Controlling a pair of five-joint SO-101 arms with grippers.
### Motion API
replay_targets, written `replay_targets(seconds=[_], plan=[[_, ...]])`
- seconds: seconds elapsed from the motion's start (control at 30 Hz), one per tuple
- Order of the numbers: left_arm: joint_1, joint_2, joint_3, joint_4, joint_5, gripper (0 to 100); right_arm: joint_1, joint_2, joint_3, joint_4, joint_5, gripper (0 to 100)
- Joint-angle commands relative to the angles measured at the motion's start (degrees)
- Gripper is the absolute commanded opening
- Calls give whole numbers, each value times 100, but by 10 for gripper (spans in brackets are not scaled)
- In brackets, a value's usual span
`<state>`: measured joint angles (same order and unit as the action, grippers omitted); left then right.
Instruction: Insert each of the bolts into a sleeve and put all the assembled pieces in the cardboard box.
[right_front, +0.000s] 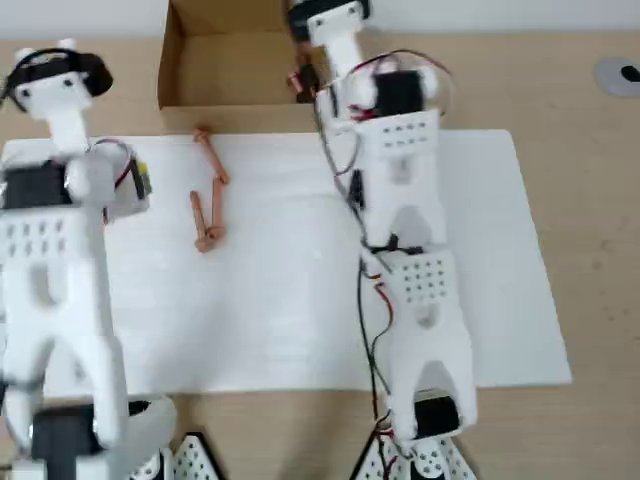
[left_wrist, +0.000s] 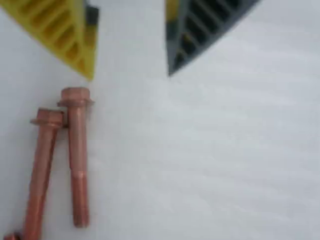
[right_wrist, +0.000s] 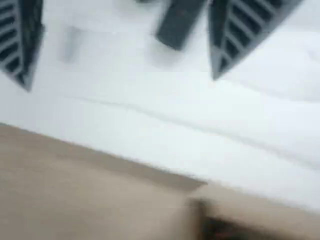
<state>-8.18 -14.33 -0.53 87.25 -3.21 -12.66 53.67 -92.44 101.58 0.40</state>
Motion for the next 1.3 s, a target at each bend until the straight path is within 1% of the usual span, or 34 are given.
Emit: replay_targets(seconds=[0.0,0.07,0.13,0.23,0.3,0.43,0.6,0.77,1.13,1.27], plan=[[510,796,-765,26,-9,111,541,-769,-198,88,44,270],[721,1218,-1099,-53,88,111,681,-866,84,97,35,270],[774,1657,-1477,-167,484,111,716,-1007,558,105,26,270],[774,2413,-2110,-246,1090,111,699,-1508,1692,105,53,270],[774,2949,-2532,-255,1327,111,673,-2035,2571,97,141,270],[800,3925,-3490,-273,1503,109,558,-3020,4031,88,413,270],[809,4963,-4782,-264,1556,109,602,-3978,5077,62,686,270],[809,5824,-5890,-273,1996,110,576,-4681,6404,44,738,270],[818,7565,-7648,-281,2453,111,611,-6255,8699,-712,712,270],[809,8066,-8123,-413,2664,111,611,-6888,9455,-967,738,270]])
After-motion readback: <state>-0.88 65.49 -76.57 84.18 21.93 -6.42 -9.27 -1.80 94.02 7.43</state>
